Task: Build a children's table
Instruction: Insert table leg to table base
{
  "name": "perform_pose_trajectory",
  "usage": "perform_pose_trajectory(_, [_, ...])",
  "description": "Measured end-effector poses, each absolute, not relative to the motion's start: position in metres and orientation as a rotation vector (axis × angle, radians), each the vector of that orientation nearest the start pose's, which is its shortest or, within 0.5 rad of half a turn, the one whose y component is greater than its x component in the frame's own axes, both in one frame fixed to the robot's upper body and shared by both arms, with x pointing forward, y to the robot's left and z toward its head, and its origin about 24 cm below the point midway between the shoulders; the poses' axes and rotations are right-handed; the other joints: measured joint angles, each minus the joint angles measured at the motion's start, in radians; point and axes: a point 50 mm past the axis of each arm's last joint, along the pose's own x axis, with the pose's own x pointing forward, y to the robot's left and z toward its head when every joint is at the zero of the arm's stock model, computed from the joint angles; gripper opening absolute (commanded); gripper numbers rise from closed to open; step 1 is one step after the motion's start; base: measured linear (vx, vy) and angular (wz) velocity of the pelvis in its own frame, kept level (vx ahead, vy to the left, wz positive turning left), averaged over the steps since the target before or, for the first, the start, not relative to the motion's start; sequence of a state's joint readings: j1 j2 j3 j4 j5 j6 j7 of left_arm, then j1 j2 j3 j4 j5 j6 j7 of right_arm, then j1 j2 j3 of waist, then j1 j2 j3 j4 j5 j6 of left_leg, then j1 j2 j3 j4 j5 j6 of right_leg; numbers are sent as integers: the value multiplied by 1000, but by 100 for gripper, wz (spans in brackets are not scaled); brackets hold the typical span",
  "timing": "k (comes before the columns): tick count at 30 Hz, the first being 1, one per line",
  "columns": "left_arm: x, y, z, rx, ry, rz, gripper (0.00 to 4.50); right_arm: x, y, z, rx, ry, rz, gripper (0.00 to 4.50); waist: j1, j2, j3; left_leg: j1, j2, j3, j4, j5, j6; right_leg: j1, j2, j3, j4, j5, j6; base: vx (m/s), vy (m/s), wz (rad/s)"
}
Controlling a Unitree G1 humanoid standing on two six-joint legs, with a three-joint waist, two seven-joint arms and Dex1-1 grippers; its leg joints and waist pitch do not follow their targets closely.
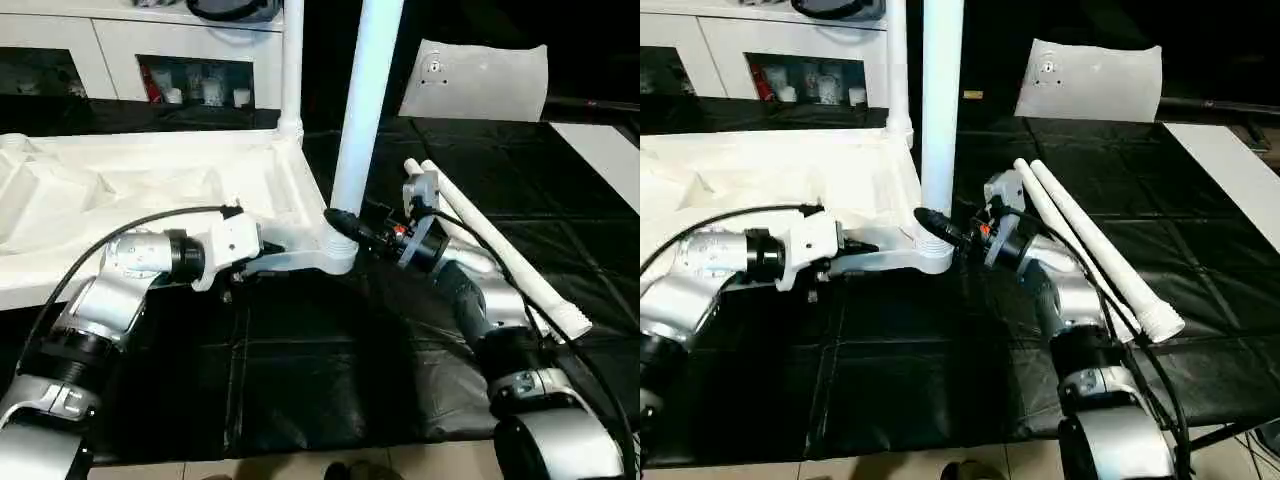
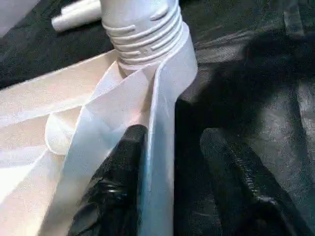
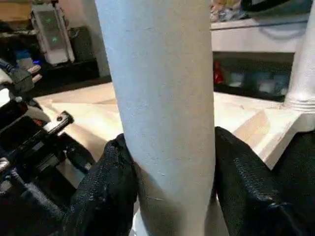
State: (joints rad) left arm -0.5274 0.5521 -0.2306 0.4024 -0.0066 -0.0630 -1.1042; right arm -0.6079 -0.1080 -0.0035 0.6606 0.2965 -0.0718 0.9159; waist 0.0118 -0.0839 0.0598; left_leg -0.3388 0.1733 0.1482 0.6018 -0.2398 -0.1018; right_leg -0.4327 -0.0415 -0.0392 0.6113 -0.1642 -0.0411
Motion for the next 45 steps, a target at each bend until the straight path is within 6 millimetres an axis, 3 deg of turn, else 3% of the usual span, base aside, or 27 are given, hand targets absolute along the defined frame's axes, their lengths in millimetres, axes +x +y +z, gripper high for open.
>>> perform_pose_trajectory(6, [308, 176, 76, 591, 272, -1185, 275, 322, -107, 59, -118, -125, 891, 188, 12, 1, 1, -3, 0, 1, 0, 1, 0, -2, 0, -1, 0, 0, 0, 0, 0, 0])
perform_pose_trajectory(14, [309, 176, 75, 591, 264, -1160, 343, 316, -106, 58, -155, -200, 850, 188, 17, 2, 1, -3, 0, 2, 0, 2, 2, -2, 0, -1, 0, 0, -1, 0, 0, 0])
perform_pose_trajectory(16, [309, 176, 75, 589, 260, -1151, 350, 318, -108, 60, -118, -226, 800, 188, 18, 2, 1, -2, 0, 2, 0, 2, 2, -2, 0, -1, 0, 0, -1, 0, 0, 0])
perform_pose_trajectory(21, [312, 174, 78, 533, 233, -1118, 394, 335, -126, 73, 170, -204, 631, 188, 18, 2, 2, -2, 0, 2, 0, 4, 4, -2, 0, -1, 0, 1, -2, 0, 0, 0])
perform_pose_trajectory(25, [316, 167, 96, 330, 147, -1090, 428, 343, -137, 84, 285, -130, 707, 188, 20, 2, 2, -2, 0, 2, 0, 4, 4, -2, 0, -1, 1, 1, -2, 0, 0, 0])
perform_pose_trajectory(30, [321, 147, 137, 145, 19, -1162, 448, 342, -136, 94, 266, -16, 905, 188, 22, 2, 1, -2, 1, 2, 1, 5, 5, -2, 0, -1, 2, 2, -3, 0, 0, 0])
perform_pose_trajectory(34, [322, 129, 156, 36, -27, -1226, 450, 333, -134, 106, 197, 56, 1093, 188, 24, 2, 1, -3, 0, 2, 2, 6, 6, -1, 0, -1, 2, 2, -3, 0, 0, 0])
perform_pose_trajectory(41, [321, 99, 179, -173, -66, -1296, 450, 326, -121, 119, 172, 81, 1198, 188, 30, 1, 1, -7, 1, 0, 6, 6, 6, -2, 0, -4, 2, 2, -3, 0, 0, 0])
perform_pose_trajectory(42, [321, 96, 183, -214, -81, -1302, 422, 324, -119, 121, 161, 72, 1210, 188, 30, 1, 1, -7, 1, 0, 7, 6, 6, -2, 0, -4, 2, 2, -3, 0, 0, 0])
perform_pose_trajectory(45, [322, 93, 191, -331, -108, -1306, 415, 321, -113, 123, 149, 84, 1235, 188, 30, 1, 1, -9, 1, -2, 8, 6, 6, -2, 0, -5, 2, 2, -3, 0, 0, 0])
